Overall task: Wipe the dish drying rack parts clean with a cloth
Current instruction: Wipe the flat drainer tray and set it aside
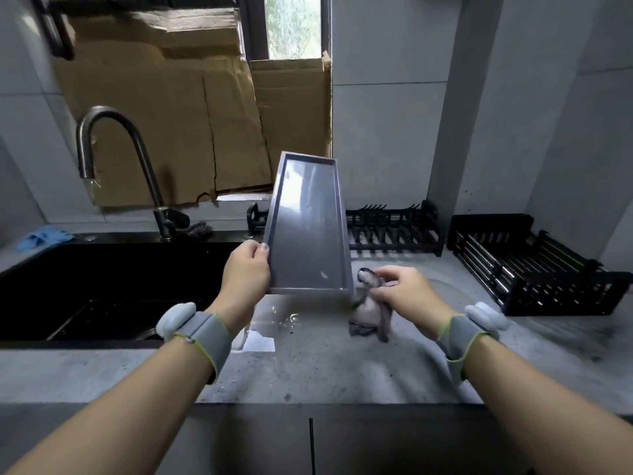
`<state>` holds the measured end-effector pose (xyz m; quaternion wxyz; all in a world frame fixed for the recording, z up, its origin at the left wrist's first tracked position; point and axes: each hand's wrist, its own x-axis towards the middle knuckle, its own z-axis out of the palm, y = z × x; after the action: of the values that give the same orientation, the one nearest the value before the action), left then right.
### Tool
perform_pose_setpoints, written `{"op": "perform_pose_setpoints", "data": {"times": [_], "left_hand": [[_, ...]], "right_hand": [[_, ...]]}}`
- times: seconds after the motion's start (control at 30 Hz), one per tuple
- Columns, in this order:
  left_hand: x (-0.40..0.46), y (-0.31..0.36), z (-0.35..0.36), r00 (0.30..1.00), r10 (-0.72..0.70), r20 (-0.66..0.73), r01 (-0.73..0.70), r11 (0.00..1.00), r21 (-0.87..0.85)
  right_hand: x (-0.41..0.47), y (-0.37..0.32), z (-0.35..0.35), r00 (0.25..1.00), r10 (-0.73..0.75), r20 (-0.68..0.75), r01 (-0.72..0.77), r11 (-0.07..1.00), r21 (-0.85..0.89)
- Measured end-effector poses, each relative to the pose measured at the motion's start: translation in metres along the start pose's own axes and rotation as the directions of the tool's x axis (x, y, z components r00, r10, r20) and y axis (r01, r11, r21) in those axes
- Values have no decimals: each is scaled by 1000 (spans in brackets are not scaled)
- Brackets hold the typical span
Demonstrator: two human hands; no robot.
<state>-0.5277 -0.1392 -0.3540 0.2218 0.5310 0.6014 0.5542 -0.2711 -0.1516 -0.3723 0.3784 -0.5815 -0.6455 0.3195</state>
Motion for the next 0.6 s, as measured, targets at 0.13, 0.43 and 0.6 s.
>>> {"op": "perform_pose_setpoints", "data": {"times": [0.13, 0.43, 0.6], "left_hand": [[-5, -9, -16, 993, 81, 86, -89, 993, 84], [-42, 12, 29, 910, 260, 322, -218, 962, -163], [-69, 21, 82, 813, 312, 492, -279, 950, -140]], "right_hand": [[7, -6, 7, 1000, 24, 15, -26, 989, 142], [-30, -27, -51, 973, 112, -200, -2, 876, 481], [-84, 8, -92, 910, 241, -338, -63, 885, 460]]}}
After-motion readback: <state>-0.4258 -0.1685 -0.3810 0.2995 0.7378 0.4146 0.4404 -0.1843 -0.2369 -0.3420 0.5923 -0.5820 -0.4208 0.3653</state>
